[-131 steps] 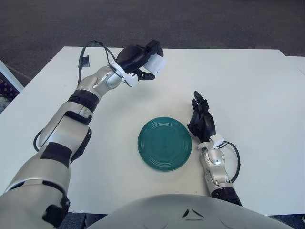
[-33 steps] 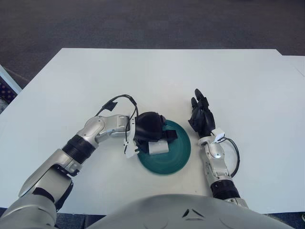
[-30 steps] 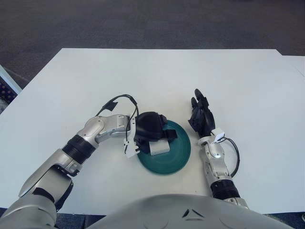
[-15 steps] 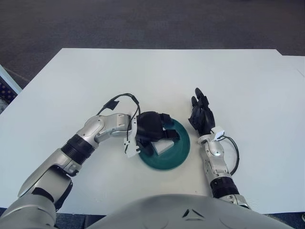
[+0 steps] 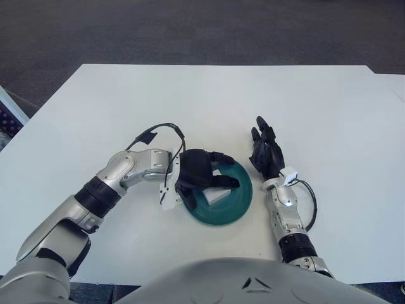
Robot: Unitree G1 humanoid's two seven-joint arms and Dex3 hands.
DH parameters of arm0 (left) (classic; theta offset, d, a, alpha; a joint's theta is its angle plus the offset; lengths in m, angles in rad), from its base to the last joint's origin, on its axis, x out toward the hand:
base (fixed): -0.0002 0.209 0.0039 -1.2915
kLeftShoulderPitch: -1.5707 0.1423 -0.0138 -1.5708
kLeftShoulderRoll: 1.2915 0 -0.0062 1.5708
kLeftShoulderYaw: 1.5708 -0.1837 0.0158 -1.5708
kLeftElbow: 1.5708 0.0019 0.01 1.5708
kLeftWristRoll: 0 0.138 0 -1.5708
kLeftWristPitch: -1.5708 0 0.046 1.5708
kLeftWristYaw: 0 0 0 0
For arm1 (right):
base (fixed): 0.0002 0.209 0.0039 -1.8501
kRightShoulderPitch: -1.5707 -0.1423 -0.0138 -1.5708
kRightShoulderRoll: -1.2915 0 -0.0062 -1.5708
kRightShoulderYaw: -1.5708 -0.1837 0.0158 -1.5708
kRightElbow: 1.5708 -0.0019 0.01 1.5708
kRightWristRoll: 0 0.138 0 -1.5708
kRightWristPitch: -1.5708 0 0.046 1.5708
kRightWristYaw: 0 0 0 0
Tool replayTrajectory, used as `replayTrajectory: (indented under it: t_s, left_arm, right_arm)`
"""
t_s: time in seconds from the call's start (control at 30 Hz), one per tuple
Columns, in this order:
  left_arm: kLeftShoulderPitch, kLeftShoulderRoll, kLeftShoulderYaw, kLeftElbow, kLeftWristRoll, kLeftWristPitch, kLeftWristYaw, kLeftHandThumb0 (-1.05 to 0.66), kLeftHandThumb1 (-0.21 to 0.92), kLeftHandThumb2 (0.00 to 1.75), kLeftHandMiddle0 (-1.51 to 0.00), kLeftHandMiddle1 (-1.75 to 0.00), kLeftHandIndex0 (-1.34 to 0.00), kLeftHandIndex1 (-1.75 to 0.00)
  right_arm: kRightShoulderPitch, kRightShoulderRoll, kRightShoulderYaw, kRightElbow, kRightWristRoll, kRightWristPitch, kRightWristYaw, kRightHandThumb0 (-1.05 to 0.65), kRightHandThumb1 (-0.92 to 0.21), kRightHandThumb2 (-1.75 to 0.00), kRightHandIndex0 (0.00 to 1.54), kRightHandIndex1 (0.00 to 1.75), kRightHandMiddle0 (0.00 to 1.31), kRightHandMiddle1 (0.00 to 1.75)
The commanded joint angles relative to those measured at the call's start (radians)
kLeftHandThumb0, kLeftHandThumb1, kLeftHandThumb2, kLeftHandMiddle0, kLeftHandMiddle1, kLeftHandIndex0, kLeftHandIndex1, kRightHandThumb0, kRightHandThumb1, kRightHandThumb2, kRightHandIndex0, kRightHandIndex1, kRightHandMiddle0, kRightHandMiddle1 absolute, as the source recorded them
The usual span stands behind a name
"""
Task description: Put the charger into the plate.
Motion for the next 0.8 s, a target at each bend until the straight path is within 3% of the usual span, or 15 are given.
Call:
replayTrajectory:
  t_s: [0.0,0.27,0.53,0.67,0.77]
  left_arm:
    - [-0.013,0.019,0.019,-0.025,-0.039,0.016,-0.041,-1.05,0.92,0.57,0.00,0.00,0.00,0.00]
    - [-0.003,0.024,0.032,-0.049,-0.056,0.032,-0.064,-1.05,0.92,0.54,0.00,0.00,0.00,0.00]
    - [-0.003,0.017,0.048,-0.036,-0.057,0.042,-0.046,-1.05,0.92,0.55,0.00,0.00,0.00,0.00]
    - [-0.071,0.014,0.101,0.039,-0.123,0.052,-0.027,-1.05,0.92,0.57,0.00,0.00,0.00,0.00]
    - [-0.091,0.003,0.179,0.101,-0.217,0.086,0.008,-1.05,0.92,0.59,0.00,0.00,0.00,0.00]
  right_arm:
    - [0.119,0.026,-0.031,0.192,0.034,0.027,-0.007,-1.01,-0.92,-0.92,0.12,0.00,0.00,0.30]
    - [0.123,0.029,-0.039,0.206,0.040,0.014,-0.001,-1.01,-0.92,-0.92,0.13,0.01,0.00,0.28]
    - [0.129,0.043,-0.038,0.197,0.017,0.025,-0.062,-0.99,-0.92,-0.92,0.14,0.01,0.00,0.28]
    - [0.143,0.056,-0.030,0.181,0.011,0.024,-0.088,-0.97,-0.92,-0.92,0.12,0.00,0.00,0.27]
    - [0.154,0.062,-0.023,0.169,0.014,0.025,-0.095,-0.95,-0.92,-0.93,0.12,0.00,0.00,0.28]
